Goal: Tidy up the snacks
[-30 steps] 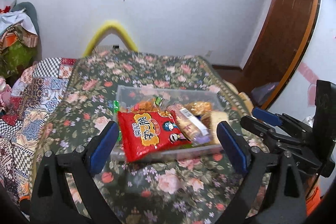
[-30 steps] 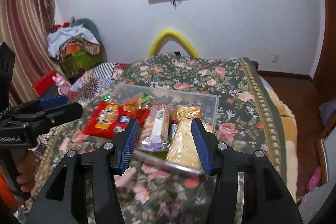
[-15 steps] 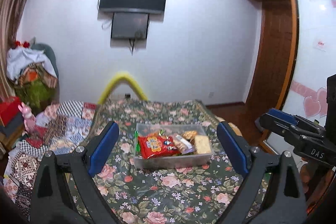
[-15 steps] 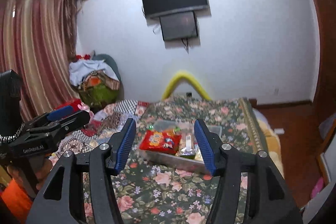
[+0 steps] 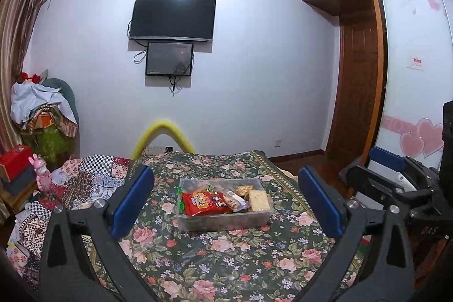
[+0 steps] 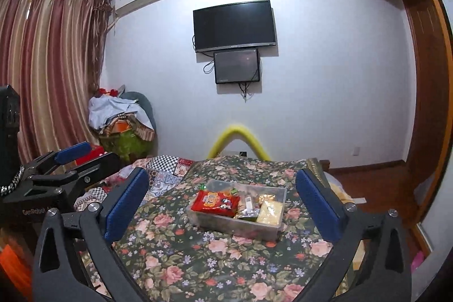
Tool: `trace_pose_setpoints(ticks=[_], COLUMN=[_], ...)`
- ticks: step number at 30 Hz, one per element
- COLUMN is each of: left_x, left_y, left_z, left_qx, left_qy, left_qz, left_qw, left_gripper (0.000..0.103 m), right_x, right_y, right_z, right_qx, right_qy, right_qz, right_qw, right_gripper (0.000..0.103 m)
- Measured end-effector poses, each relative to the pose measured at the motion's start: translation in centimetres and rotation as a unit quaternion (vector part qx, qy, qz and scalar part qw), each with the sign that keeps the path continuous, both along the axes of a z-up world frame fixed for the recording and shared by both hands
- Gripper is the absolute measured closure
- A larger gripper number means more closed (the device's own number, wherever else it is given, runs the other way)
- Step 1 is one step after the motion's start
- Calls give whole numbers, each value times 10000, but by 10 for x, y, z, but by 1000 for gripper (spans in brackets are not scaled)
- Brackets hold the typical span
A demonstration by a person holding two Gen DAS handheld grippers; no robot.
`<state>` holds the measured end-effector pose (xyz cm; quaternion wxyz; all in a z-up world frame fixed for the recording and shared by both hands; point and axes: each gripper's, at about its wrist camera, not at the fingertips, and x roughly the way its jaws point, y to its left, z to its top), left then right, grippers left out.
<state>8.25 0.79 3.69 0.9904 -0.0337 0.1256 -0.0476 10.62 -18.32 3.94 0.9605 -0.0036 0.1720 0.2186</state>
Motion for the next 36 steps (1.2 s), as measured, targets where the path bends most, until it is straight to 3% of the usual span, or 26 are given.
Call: trace_pose_setpoints(ticks=[36], left_x=[-4], left_y=[0], left_z=[-11], left_qx=[50], left_qy=[0], left_qz=[134], left_qw=[9999], left_gripper=[0], right_x=[-12], right_y=[-8], right_z=[2], right_qx=[24], right_qy=[-53], right_qz=[-102], right_qw=[9999], right_gripper=[0])
